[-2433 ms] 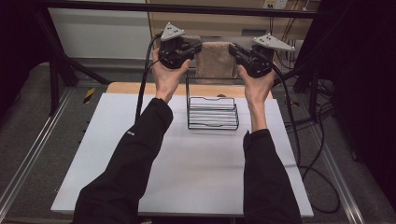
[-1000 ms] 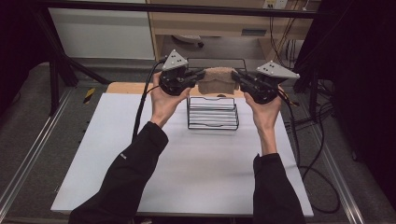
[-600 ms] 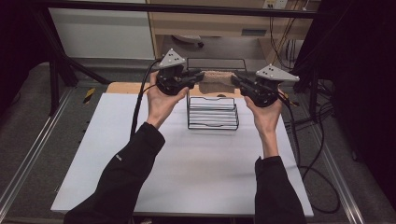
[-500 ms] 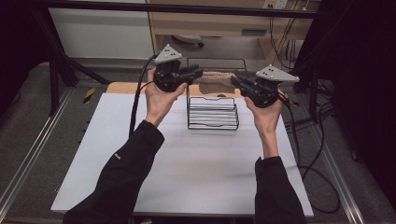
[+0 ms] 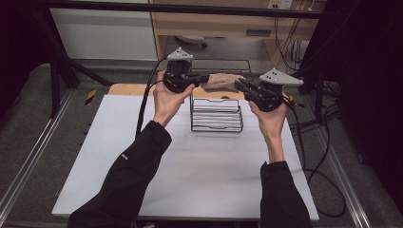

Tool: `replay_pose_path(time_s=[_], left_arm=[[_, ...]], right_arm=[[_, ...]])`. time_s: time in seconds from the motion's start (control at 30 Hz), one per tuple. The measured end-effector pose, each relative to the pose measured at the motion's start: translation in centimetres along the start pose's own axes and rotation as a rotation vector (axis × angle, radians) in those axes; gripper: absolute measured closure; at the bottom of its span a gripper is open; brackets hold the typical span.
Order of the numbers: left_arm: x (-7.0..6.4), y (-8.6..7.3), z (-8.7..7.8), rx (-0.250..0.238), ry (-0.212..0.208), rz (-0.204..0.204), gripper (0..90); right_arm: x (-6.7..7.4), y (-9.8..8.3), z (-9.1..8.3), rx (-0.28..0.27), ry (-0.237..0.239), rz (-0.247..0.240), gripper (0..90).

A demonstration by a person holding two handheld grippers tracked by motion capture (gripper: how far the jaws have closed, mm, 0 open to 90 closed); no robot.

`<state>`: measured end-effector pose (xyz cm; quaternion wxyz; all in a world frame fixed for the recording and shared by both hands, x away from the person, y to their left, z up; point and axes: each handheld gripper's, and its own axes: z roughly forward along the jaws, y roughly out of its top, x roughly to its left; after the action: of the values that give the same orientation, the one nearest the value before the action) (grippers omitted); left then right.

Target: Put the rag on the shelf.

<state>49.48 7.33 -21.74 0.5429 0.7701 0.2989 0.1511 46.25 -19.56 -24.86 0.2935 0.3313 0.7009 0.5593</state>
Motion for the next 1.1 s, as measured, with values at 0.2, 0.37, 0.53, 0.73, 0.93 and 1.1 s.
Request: replay_pose_path(time_s=[0.2, 0.37, 0.53, 0.73, 0.93, 1.1], left_arm=[[-0.1, -0.8, 0.3, 0.024, 0.005, 0.022, 89.7], [0.0, -1.3, 0.4, 0.027, 0.010, 0.030, 89.8], [-0.1, -1.8, 0.8, 0.038, 0.012, 0.048, 89.8], [0.1, -2.4, 1.2, 0.054, 0.020, 0.065, 89.8], [0.2, -2.9, 1.4, 0.058, 0.025, 0.071, 89.8], [0.3, -3.2, 1.7, 0.063, 0.030, 0.074, 89.8]], right_arm=[[0.2, 0.0, 0.0, 0.006, 0.003, -0.003, 77.1], [0.1, 0.1, -0.6, 0.006, 0.029, 0.003, 70.1], [0.0, 0.5, -1.2, -0.016, 0.039, 0.021, 69.8], [0.1, 1.2, -0.9, -0.015, 0.056, 0.029, 74.7], [0.2, 1.0, -0.5, 0.051, 0.066, 0.044, 86.2], [-0.1, -0.3, 0.0, 0.102, 0.052, 0.077, 87.8]])
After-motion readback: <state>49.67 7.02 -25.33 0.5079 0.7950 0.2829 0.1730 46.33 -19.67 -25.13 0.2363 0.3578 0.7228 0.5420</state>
